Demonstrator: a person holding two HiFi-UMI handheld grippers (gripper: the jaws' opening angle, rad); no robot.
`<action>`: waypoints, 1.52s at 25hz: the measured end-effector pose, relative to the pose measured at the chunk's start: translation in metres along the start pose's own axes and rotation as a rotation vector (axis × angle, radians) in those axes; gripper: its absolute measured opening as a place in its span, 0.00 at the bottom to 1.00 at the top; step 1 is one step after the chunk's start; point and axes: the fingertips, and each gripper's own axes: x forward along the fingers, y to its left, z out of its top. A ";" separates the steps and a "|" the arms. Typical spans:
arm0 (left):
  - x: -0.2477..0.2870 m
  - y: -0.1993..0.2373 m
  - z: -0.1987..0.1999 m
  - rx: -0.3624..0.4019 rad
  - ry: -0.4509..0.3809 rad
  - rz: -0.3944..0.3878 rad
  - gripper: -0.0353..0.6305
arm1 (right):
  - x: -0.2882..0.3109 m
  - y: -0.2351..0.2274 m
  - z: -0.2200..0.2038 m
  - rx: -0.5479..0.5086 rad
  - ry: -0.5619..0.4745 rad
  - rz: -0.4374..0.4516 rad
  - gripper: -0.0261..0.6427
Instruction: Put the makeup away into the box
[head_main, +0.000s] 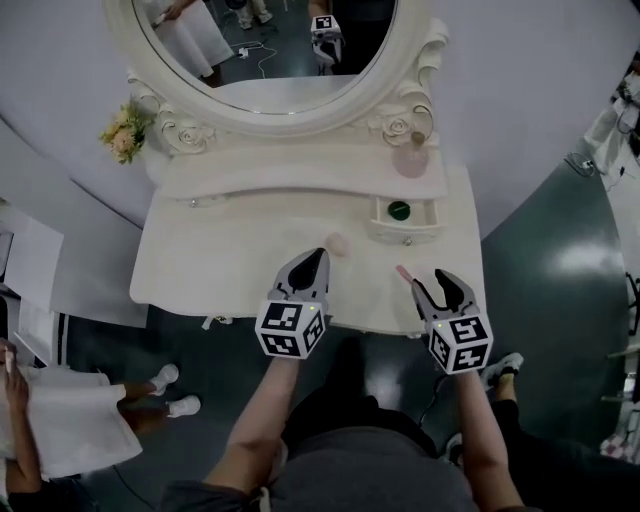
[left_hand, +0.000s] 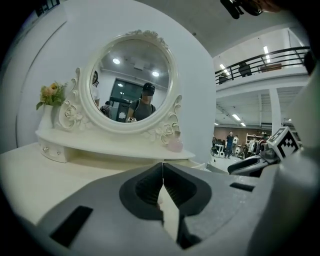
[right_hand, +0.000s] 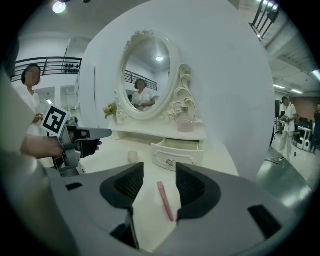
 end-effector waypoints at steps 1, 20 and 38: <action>0.005 0.002 0.001 0.001 0.002 -0.007 0.06 | 0.004 -0.002 -0.001 -0.002 0.009 -0.004 0.35; 0.058 0.007 -0.009 -0.029 0.062 -0.109 0.06 | 0.039 -0.002 -0.053 -0.121 0.276 0.052 0.32; 0.070 0.013 -0.027 -0.053 0.116 -0.060 0.06 | 0.052 0.000 -0.089 -0.176 0.477 0.140 0.18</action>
